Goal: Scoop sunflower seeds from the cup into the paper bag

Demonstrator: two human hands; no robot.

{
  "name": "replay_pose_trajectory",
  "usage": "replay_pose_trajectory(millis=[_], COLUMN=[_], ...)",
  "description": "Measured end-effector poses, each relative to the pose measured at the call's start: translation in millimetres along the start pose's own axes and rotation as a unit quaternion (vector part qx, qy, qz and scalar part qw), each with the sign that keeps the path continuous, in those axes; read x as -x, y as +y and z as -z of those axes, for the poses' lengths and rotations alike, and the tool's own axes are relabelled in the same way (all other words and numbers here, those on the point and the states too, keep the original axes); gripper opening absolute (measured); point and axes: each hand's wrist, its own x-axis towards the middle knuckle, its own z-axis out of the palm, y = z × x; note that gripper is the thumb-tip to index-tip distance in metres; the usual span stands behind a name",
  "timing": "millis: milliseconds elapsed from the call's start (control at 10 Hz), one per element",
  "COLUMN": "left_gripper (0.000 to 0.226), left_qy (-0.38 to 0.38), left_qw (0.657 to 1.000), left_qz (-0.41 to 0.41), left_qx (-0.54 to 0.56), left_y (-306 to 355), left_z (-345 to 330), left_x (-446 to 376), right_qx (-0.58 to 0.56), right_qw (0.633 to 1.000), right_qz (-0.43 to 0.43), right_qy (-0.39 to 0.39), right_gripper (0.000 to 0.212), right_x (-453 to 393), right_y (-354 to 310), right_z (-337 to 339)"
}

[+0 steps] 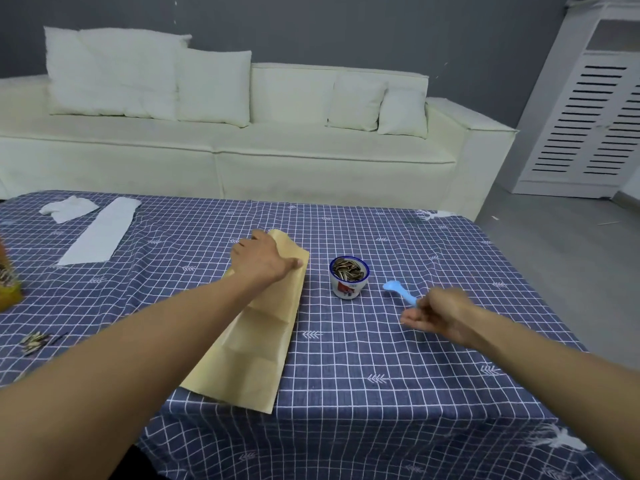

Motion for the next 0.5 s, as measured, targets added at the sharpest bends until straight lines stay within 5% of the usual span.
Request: replay_pose_trajectory(millis=[300, 500], left_gripper=[0.105, 0.084], left_qy=[0.009, 0.002], left_qw=[0.999, 0.994], left_qz=[0.034, 0.002], left_qx=[0.020, 0.114], left_y=[14, 24], left_z=[-3, -2], left_x=[-5, -4], right_qx=[0.089, 0.166], right_qw=[0.995, 0.986], right_qz=[-0.036, -0.010], right_qy=[-0.029, -0.015], right_gripper=[0.024, 0.034], right_x=[3, 1], right_y=[8, 5], right_z=[-12, -13])
